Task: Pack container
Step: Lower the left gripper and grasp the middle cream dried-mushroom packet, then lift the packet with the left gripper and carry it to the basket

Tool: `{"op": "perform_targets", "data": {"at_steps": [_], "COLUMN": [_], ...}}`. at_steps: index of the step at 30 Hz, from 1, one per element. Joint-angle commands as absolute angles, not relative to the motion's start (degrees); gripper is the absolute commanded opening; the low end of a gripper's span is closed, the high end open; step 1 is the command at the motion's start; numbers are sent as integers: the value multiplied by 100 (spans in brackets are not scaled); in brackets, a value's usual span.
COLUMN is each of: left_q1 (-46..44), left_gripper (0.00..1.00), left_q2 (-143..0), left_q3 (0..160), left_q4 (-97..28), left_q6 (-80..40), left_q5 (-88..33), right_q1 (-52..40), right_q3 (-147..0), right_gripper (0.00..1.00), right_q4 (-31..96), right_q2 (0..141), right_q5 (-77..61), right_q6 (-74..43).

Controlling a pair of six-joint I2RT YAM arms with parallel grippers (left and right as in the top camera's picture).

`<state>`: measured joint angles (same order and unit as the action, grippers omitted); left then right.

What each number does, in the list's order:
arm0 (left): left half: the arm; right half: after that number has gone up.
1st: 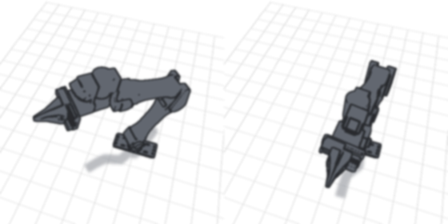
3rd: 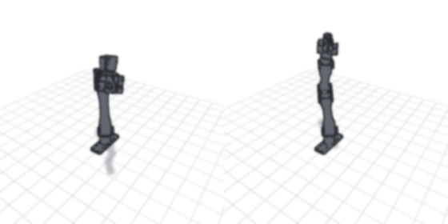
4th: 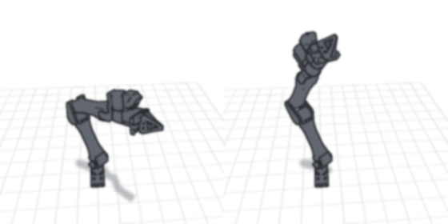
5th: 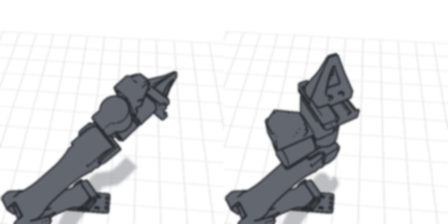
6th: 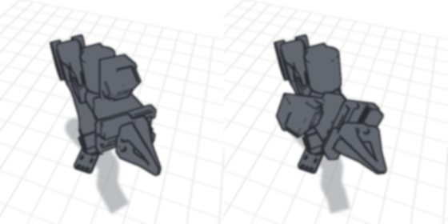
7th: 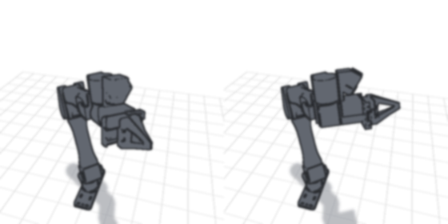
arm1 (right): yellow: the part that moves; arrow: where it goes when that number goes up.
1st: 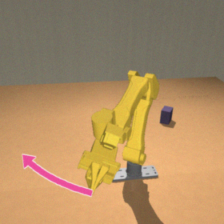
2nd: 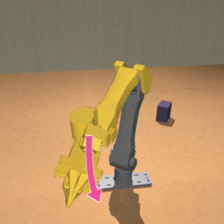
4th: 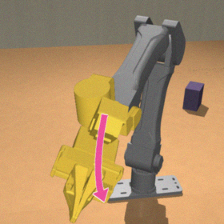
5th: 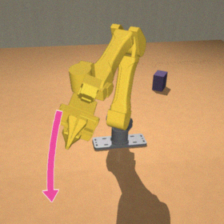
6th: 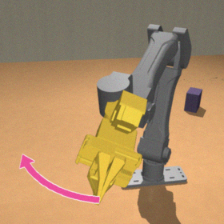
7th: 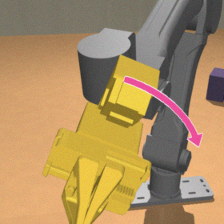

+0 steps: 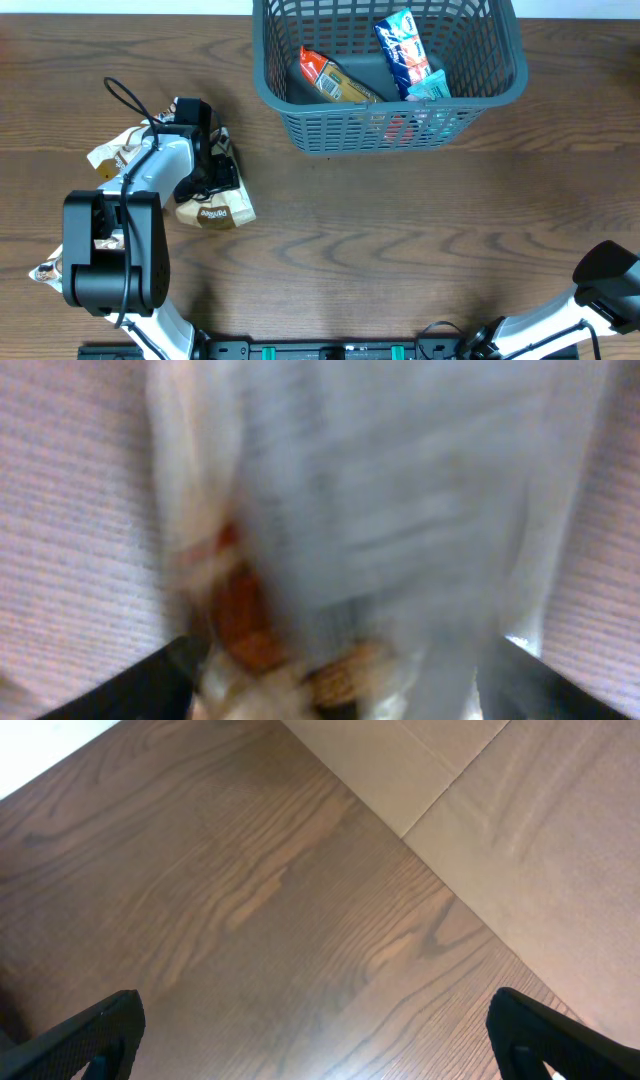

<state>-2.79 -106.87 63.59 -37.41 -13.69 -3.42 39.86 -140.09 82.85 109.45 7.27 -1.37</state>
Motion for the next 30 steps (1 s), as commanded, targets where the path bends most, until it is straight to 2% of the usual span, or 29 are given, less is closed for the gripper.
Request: {"op": "perform_targets", "data": {"at_steps": [1, 5, 14, 25, 30], "left_q1": [-266, -266, -266, -266, -346], "left_gripper": [52, 7, 6, 6, 6], "left_q2": [-10720, -10718, -10311, -7542, -6740], "left_q3": [6257, 6259, 6442, 7441, 8114], "left_q4": [-3760, -3682, -3944, -3975, -3968], "left_q6": [-1313, -1315, -1313, -1317, -1343], "left_q5": [-189, -189, -187, 75, 69], "right_q1": [4010, 4010, 4010, 4010, 4010], "right_q3": [-13990, -13990, -13990, -13990, -13990], "right_gripper": [99, 99, 99, 99, 99], "right_q4": [8294, 8296, 8311, 8311, 8318], "right_q2": [10969, 10969, 10969, 10969, 10967], "right_q5": [701, 701, 596, 596, 572], "right_q6": [-54, -54, -56, -56, -58]}}
